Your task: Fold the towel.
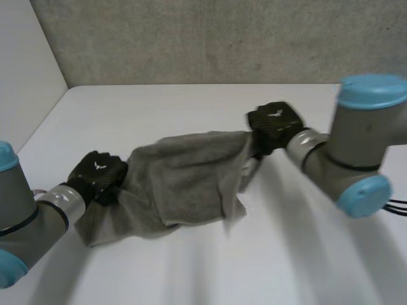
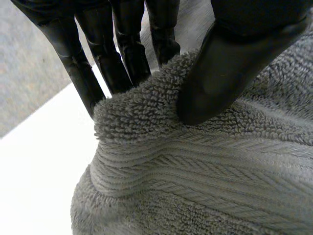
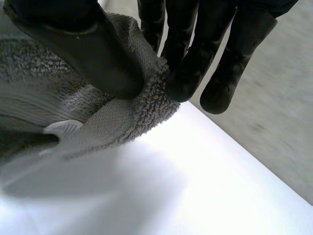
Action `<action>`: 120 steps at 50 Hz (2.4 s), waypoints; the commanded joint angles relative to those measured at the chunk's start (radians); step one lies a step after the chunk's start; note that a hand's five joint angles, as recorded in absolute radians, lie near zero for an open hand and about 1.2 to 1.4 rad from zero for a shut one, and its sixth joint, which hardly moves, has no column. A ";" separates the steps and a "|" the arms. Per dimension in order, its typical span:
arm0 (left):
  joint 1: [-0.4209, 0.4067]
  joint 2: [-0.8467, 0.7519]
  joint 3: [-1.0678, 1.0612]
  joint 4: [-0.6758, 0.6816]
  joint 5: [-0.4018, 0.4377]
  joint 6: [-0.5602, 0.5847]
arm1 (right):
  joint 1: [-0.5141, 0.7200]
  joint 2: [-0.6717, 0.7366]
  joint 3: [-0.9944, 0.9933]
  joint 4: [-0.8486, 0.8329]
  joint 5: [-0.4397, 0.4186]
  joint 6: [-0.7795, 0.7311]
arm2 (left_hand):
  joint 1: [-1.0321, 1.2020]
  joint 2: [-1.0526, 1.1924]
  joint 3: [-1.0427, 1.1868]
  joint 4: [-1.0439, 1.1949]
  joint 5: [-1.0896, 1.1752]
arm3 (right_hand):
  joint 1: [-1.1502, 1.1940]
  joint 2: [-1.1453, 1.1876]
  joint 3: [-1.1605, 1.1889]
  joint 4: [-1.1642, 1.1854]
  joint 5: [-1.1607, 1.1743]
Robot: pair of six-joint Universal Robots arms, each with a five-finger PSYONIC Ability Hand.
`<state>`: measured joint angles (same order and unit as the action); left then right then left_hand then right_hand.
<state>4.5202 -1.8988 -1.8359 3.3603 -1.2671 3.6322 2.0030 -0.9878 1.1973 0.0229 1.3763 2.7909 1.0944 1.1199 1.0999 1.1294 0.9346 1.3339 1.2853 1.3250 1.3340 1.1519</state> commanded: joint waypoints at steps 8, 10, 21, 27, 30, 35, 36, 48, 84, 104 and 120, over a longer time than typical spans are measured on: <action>-0.111 -0.016 0.193 -0.012 -0.006 -0.148 | -0.294 0.014 -0.033 0.008 -0.040 0.010 | 0.038 0.013 0.033 0.003 0.023 | -0.135 -0.087 -0.126 -0.135 -0.128; -0.119 -0.031 0.215 -0.016 -0.006 -0.178 | -0.303 0.032 -0.050 0.012 -0.037 0.010 | 0.035 0.010 0.030 0.000 0.020 | -0.286 -0.237 -0.277 -0.286 -0.278; -0.135 -0.109 0.336 -0.079 -0.003 -0.279 | -0.297 -0.028 -0.001 0.121 -0.053 0.062 | 0.029 0.004 0.024 -0.006 0.015 | -1.159 -1.111 -1.150 -1.160 -1.152; -0.128 -0.144 0.386 -0.093 0.000 -0.279 | -0.241 -0.213 0.187 0.098 -0.109 0.073 | 0.012 -0.014 0.006 -0.023 -0.003 | -1.159 -1.111 -1.150 -1.160 -1.152; -0.122 -0.175 0.428 -0.094 0.002 -0.280 | -0.187 -0.268 0.260 0.098 -0.173 0.071 | -0.021 -0.046 -0.026 -0.056 -0.035 | -1.159 -1.111 -1.150 -1.160 -1.152; -0.115 -0.241 0.513 -0.096 -0.001 -0.280 | -0.107 -0.301 0.355 0.097 -0.204 0.059 | -0.038 -0.064 -0.044 -0.073 -0.053 | -1.159 -1.111 -1.150 -1.160 -1.152; -0.113 -0.268 0.549 -0.096 -0.003 -0.280 | -0.087 -0.301 0.381 0.097 -0.209 0.058 | -0.053 -0.078 -0.058 -0.088 -0.068 | -1.159 -1.111 -1.150 -1.160 -1.152; -0.098 -0.451 0.782 -0.182 -0.069 -0.280 | -0.029 -0.244 0.479 0.054 -0.207 0.055 | -0.461 -0.487 -0.467 -0.496 -0.476 | -1.159 -1.111 -1.150 -1.160 -1.152; -0.070 0.024 0.104 -0.173 0.204 -0.265 | -0.044 -0.126 0.490 -0.092 -0.203 0.073 | -0.752 -0.777 -0.757 -0.787 -0.766 | -0.932 -0.883 -0.923 -0.932 -0.924; -0.220 -0.227 0.242 0.047 0.086 -0.268 | -0.098 -0.146 0.522 -0.093 -0.203 0.073 | -0.702 -0.727 -0.707 -0.737 -0.717 | -0.932 -0.883 -0.923 -0.932 -0.924; -0.245 -0.298 0.406 -0.024 0.069 -0.280 | -0.104 -0.138 0.505 -0.098 -0.203 0.073 | 0.143 0.118 0.138 0.108 0.129 | -0.873 -0.825 -0.865 -0.874 -0.866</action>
<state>4.2735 -2.2076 -1.4969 3.3671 -1.2017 3.3642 1.8982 -1.1346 1.7155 -0.0708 1.1735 2.8639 1.0055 1.0173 1.0104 1.0190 0.8381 0.3933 0.3865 0.3900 0.3953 0.2320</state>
